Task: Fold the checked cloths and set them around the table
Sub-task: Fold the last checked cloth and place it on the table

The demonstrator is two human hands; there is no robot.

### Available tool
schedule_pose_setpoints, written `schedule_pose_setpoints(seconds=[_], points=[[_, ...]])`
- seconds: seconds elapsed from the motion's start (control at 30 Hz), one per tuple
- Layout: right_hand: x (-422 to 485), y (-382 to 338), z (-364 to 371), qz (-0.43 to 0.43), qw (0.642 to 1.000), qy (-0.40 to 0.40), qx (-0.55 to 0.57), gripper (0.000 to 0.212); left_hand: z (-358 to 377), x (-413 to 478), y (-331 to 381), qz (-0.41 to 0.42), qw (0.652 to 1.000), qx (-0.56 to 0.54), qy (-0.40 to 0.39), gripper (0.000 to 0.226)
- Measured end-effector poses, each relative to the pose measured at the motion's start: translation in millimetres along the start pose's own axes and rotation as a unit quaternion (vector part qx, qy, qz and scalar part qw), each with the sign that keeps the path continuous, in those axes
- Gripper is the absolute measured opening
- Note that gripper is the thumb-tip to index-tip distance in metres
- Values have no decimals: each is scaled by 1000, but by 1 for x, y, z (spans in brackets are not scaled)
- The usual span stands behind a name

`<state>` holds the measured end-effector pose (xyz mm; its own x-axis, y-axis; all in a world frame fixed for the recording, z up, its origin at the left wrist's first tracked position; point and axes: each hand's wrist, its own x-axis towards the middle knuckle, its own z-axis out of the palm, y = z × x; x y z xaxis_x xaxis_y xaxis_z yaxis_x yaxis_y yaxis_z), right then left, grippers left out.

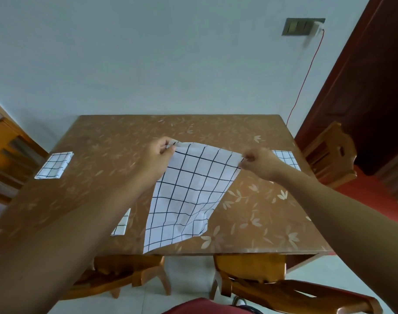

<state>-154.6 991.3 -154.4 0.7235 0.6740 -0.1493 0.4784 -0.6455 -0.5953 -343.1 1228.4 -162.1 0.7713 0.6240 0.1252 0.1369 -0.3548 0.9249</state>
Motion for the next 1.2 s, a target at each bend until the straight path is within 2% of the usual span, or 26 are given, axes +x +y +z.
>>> schedule_pose_setpoints(seconds=[0.03, 0.13, 0.23, 0.33, 0.43, 0.53, 0.6, 0.67, 0.73, 0.8, 0.9, 1.07, 1.2], points=[[0, -2, 1, 7, 999, 14, 40, 20, -2, 0, -1, -11, 1000, -8, 3, 15], [6, -3, 5, 13, 974, 76, 211, 23, -7, 4, -13, -31, 999, -16, 37, 36], [6, -13, 2, 9, 930, 108, 350, 22, -8, 2, -6, -32, 998, -42, 46, 18], [8, -20, 2, 10, 895, 109, 433, 26, -8, 2, -1, -45, 994, -73, 65, 19], [6, -29, 1, 9, 885, 108, 452, 8, -11, 7, -6, -44, 993, -82, 74, 20], [5, -38, -1, -9, 878, 113, 465, 10, -12, 7, -1, -51, 991, -83, 89, 20], [5, -45, -2, -27, 888, 116, 443, 9, -13, 8, 4, -41, 991, -65, 105, 16], [4, -53, -4, -47, 900, 117, 416, 7, -14, 13, 14, 0, 994, -15, 106, 33], [3, -61, -5, -73, 909, 113, 394, 7, -11, 19, 31, 75, 994, 40, 69, 42], [1, -68, -5, -96, 914, 105, 380, 9, -5, 23, 51, 140, 985, 96, -10, 44], [-1, -74, -5, -116, 918, 96, 366, 15, 5, 27, 77, 150, 968, 171, -110, 36], [-5, -73, -7, -120, 924, 101, 349, 15, 21, 30, 81, 169, 956, 187, -150, 7], [-6, -60, -3, -95, 933, 81, 338, 6, 29, 30, 79, 193, 959, 178, -109, 9]])
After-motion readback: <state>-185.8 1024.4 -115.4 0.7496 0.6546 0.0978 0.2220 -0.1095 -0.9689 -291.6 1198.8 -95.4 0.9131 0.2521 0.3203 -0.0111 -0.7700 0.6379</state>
